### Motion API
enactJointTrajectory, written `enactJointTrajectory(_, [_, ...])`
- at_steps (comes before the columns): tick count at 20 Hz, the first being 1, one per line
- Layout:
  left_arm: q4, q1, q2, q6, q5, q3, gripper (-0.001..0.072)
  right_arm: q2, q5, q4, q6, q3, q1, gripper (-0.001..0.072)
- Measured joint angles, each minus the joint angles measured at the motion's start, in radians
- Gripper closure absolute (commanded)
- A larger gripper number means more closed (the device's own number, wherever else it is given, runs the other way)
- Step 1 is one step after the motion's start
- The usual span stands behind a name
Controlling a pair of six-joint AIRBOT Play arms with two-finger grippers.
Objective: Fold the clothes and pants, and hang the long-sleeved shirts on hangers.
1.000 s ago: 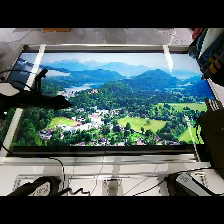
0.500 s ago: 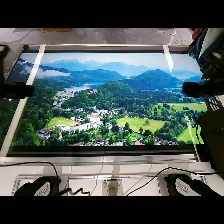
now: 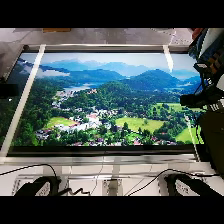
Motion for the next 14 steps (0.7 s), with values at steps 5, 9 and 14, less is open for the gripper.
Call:
enactJointTrajectory(5, [0.006,0.000,0.003,-0.002,0.001,0.000,0.0681,0.000,0.020,-0.010,0.000,0.000,0.000,0.0695])
enactJointTrajectory(9, [0.008,0.000,0.003,-0.002,0.001,0.000,0.0681,0.000,0.023,-0.011,0.000,0.000,0.000,0.0696])
enactJointTrajectory(14, [0.008,0.000,0.003,-0.002,0.001,0.000,0.0681,0.000,0.025,-0.012,0.000,0.000,0.000,0.0696])
